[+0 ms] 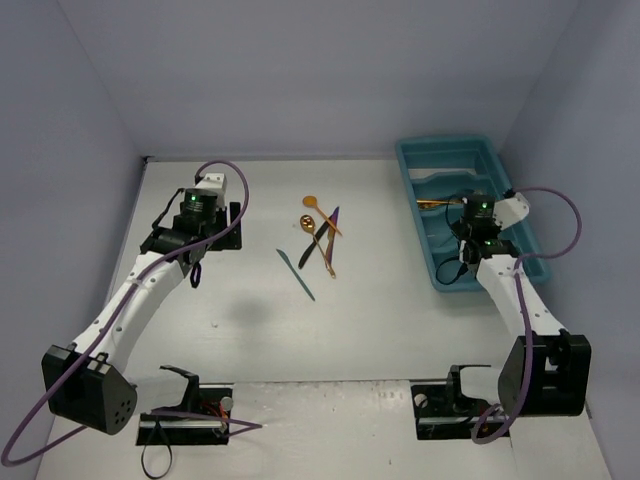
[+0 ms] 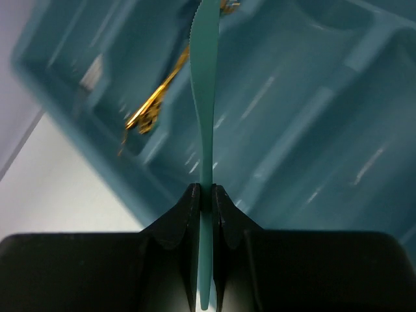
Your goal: Sort the eating utensils into containers
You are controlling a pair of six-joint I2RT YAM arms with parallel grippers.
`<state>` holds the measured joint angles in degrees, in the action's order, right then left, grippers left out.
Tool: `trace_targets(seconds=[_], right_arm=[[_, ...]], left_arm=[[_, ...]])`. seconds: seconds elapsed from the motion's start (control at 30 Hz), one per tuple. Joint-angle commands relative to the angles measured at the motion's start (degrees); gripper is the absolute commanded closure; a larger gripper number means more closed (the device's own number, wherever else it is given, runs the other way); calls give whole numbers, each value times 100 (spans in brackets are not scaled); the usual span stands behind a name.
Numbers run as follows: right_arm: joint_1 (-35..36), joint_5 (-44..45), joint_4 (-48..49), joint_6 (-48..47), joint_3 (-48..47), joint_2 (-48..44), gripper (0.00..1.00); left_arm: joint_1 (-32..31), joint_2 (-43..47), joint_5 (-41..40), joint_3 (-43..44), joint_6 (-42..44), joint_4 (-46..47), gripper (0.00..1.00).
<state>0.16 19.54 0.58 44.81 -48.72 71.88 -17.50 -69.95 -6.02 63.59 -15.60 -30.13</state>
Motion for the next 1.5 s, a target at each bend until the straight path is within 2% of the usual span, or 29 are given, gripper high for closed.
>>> trace_targets(seconds=[0.0, 0.23, 0.4, 0.5, 0.6, 0.7, 0.8, 0.9, 0.97, 1.03, 1.13, 1.27, 1.47], right_arm=[[-355, 85, 217, 1017, -233, 430, 100], [-556, 36, 316, 1571, -524, 1394, 100], [-605, -3, 381, 1820, -753, 1689, 100], [-593, -46, 397, 1657, -940, 1643, 70], [-579, -124, 399, 1278, -1049, 1509, 50], [-526, -338, 399, 854, -1102, 1296, 45], [-367, -876, 415, 39, -1242, 1096, 43], [117, -1424, 408, -1164, -1492, 968, 45], [893, -1745, 408, -1951, -1592, 914, 45], [1358, -1888, 394, -2586, -1656, 934, 46], [2103, -2260, 362, -3068, -1705, 1118, 46], [3264, -2289, 295, -3641, -1828, 1624, 46], [4258, -2008, 241, -3435, -2045, 2455, 52]], left_arm=[[36, 193, 22, 127, 19, 253, 32], [36, 197, 7, 136, 22, 244, 32], [36, 201, -13, 127, 31, 244, 32], [41, 196, -13, 127, 31, 244, 32], [36, 210, 4, 127, 31, 244, 32], [36, 222, 19, 133, 31, 244, 32], [44, 228, 22, 143, 31, 244, 32], [45, 237, 4, 136, 39, 253, 32], [45, 244, -19, 136, 47, 238, 32], [45, 254, -80, 139, 68, 236, 32], [45, 291, -187, 131, 106, 230, 32], [53, 349, -326, 111, 127, 244, 32], [53, 465, -479, 48, 136, 306, 32]])
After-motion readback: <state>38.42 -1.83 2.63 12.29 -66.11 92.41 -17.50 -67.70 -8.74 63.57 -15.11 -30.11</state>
